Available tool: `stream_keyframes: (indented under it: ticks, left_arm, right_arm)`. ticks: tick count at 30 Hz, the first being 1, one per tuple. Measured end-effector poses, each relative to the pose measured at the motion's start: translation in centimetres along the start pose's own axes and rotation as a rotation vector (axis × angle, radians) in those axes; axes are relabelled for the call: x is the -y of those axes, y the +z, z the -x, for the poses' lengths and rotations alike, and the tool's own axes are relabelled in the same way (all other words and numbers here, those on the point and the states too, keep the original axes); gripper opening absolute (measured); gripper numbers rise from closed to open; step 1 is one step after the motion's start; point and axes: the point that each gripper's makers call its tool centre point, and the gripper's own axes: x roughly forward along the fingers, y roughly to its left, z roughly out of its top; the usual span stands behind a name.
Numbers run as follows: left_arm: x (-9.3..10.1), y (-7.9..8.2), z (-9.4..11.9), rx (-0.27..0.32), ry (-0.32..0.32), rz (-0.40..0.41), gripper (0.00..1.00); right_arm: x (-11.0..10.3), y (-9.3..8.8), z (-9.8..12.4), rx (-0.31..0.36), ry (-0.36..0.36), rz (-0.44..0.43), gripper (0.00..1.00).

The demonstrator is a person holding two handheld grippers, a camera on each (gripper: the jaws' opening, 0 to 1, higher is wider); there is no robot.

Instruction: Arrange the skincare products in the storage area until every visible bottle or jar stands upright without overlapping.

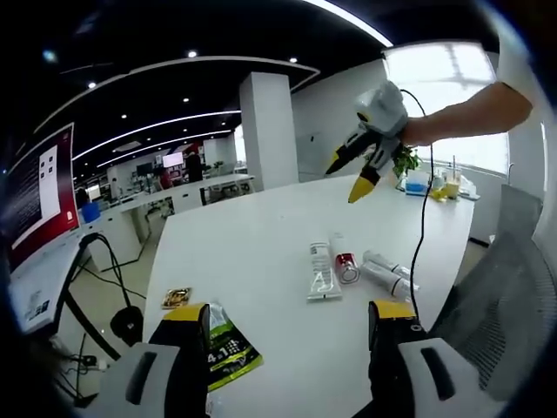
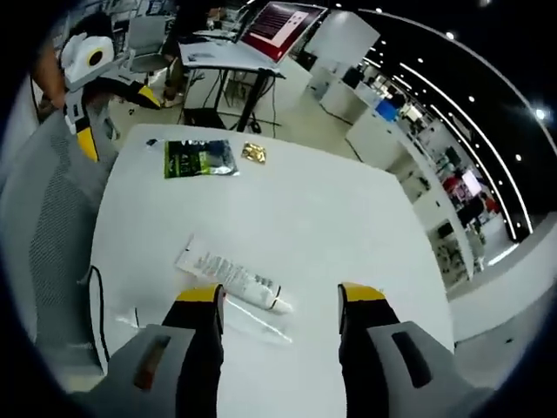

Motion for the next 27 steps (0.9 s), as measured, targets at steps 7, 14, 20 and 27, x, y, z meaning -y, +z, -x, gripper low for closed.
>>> stream_keyframes:
  ticks: [7, 14, 20, 27]
  left_arm:
    - [-0.2, -0.3, -0.1, -0.014, 0.010, -0.010, 0.76]
    - [-0.2, -0.7, -0.3, -0.035, 0.015, -0.025, 0.76]
    - [-0.5, -1.0, -0.3, -0.040, 0.022, -0.026, 0.76]
    - [-0.6, -0.9, -0.3, -0.038, 0.027, -0.021, 0.76]
  right_arm:
    - [0.1, -0.5, -2.2, -0.068, 0.090, 0.097, 0.48]
    - [-0.5, -1.0, -4.5, -0.123, 0.204, 0.122, 0.45]
    - [-1.8, -2.2, -6.5, -0.191, 0.295, 0.189, 0.46]
    - [-2.3, -2.6, -8.5, -0.231, 0.353, 0.259, 0.45]
